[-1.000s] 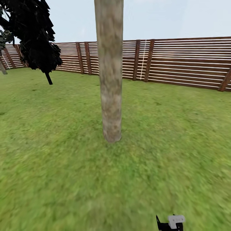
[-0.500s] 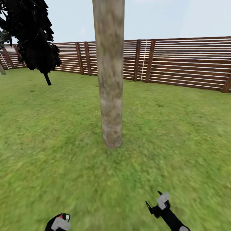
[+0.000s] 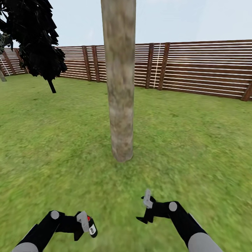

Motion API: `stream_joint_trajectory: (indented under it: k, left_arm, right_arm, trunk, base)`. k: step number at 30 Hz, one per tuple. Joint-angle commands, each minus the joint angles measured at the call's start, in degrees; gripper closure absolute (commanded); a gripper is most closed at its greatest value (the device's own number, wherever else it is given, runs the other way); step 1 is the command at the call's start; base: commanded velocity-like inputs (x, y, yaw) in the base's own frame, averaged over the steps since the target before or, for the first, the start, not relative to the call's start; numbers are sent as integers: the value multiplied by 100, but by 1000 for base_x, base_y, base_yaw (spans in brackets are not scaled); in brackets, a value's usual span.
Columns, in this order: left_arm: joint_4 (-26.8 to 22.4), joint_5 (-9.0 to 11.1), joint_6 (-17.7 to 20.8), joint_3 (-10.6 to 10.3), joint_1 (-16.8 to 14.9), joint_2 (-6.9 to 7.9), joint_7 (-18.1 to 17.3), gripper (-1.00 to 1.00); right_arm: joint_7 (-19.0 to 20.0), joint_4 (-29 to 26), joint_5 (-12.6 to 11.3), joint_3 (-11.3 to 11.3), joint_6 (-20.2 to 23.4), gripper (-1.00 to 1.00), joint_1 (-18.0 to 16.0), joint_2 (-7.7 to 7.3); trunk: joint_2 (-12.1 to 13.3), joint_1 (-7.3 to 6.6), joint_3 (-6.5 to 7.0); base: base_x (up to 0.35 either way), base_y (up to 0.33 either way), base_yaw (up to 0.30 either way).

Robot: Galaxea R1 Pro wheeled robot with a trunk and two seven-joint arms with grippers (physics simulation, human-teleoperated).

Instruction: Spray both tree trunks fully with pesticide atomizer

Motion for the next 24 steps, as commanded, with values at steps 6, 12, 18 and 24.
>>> stream_joint_trajectory:
  k: [6,12,18,24]
  left_arm:
    - [50,-369,-30,-217,-6,-38,-34,100]
    - [40,-378,-15,-546,-14,-213,-35,100]
    - [2,-395,-15,-749,-21,-522,-22,100]
    - [-8,-396,70,-992,-16,-893,289,100]
  right_arm:
    - [240,-21,65,22,10,100,-3,310]
    - [254,-17,78,675,60,100,-3,514]
    - [249,-32,74,908,66,100,-3,690]
    - [251,-38,74,910,66,100,-3,786]
  trunk:
    - [-2,-1,-5]
    - [-2,-1,-5]
    - [-2,-1,-5]
    - [-2,-1,-5]
  base:
    - [0,0,0]
    - [0,0,0]
    - [0,0,0]
    - [0,0,0]
